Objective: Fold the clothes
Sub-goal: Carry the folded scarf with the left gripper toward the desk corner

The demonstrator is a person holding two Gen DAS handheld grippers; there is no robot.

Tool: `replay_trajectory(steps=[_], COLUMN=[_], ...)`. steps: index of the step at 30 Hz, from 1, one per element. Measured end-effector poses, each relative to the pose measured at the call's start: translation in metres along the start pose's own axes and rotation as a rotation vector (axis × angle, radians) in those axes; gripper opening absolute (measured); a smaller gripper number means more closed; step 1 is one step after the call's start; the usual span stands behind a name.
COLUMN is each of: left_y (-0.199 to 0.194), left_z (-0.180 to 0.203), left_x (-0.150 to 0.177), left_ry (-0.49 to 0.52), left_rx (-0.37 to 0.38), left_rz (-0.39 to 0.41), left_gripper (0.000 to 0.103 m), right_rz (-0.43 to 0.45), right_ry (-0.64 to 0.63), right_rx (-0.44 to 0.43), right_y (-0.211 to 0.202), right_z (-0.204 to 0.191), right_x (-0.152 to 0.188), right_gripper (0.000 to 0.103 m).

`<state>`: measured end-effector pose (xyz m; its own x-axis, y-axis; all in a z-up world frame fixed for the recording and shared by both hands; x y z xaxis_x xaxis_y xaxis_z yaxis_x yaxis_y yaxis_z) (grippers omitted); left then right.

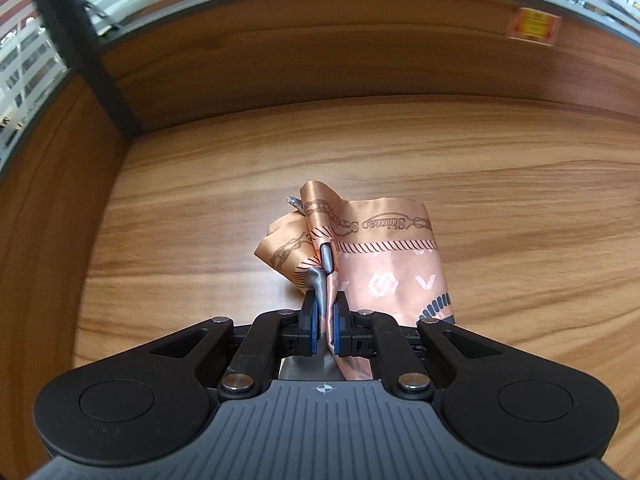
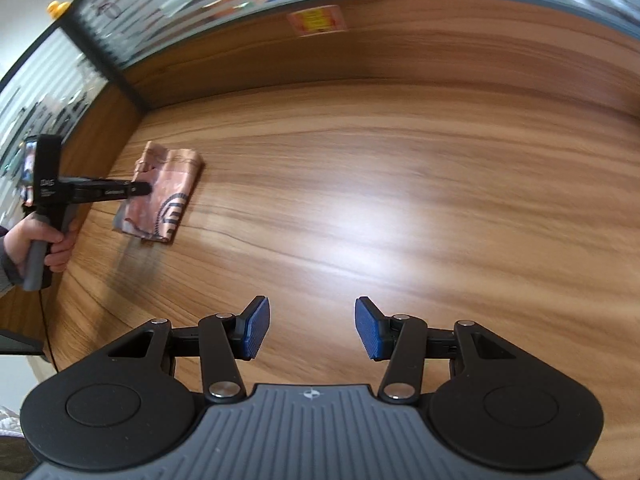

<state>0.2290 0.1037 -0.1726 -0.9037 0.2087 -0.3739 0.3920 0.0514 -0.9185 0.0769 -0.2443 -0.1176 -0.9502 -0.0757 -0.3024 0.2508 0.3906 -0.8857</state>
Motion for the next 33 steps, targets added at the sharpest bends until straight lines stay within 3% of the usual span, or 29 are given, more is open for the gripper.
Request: replay_trajectory(steps=[14, 26, 28, 33], left_y=[0.046, 0.071, 0.076, 0.079], left_z=[-0.108, -0.153, -0.156, -0.156], left_x=[-0.068, -0.125, -0.128, -0.129], left_ry=[-0.002, -0.086, -0.103, -0.127], left_rx=[-0.153, -0.206, -0.215, -0.224], left_rz=[0.029, 0.043, 0.036, 0.029], left_gripper=[0.009, 0.015, 0.022, 0.053], right_rz=[-0.022, -0.045, -0.055, -0.058], right_ry=[-0.21, -0.245, -0.238, -0.219], right_rx=[-0.061, -0.07, -0.069, -0.062], right_y=[0.05, 0.068, 0.07, 0.074], right_z=[-0.08, -0.096, -0.093, -0.084], right_x=[-0.105, -0.128, -0.128, -0.128], right_gripper=[0.054, 0.054, 0.054, 0.055])
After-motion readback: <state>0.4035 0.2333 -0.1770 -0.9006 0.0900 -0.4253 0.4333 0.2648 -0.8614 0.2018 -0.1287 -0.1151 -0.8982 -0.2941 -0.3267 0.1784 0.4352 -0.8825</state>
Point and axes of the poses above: each gripper's, at about its wrist camera, not at the fingertips, and y roughly the way its jaws point, z to its right, x to its underside, the point moved 8 cm from there along y, roughly the way its jaws point, and after that the axes turned 7 degrees about -z, right-handed, at the moved point
